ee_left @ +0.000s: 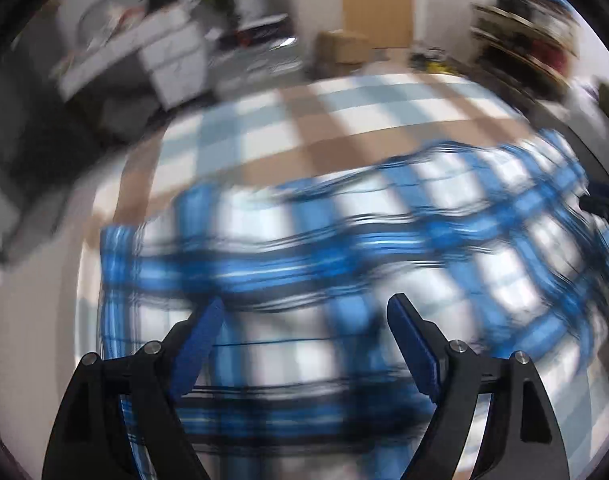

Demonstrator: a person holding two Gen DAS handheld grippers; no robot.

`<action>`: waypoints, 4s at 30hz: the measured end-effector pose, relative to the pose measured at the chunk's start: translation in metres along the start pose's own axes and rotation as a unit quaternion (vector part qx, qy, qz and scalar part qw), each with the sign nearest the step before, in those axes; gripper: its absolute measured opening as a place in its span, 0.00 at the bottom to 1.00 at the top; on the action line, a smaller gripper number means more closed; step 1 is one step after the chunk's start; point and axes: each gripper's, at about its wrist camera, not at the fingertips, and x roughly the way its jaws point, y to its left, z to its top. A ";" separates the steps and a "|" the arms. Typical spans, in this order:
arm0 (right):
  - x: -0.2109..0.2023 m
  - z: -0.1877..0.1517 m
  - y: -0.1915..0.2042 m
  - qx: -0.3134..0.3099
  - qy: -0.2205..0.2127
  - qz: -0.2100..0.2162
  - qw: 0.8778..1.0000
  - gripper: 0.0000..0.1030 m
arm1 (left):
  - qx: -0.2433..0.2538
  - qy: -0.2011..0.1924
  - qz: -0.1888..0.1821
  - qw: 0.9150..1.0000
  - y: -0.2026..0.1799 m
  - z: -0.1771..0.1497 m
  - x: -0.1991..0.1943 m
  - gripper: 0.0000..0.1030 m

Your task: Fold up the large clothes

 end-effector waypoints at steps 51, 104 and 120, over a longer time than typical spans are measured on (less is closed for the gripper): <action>-0.018 -0.026 0.142 0.032 -0.009 0.126 0.992 0.60 | -0.071 -0.016 0.004 0.997 0.078 -0.072 -0.003 0.84; -0.022 0.094 0.136 0.126 0.026 0.379 0.916 0.78 | -0.050 -0.214 0.001 0.976 0.003 -0.103 -0.070 0.09; 0.114 0.155 0.381 -0.171 0.318 0.107 0.926 0.73 | -0.081 -0.161 -0.045 0.983 0.015 -0.090 -0.057 0.09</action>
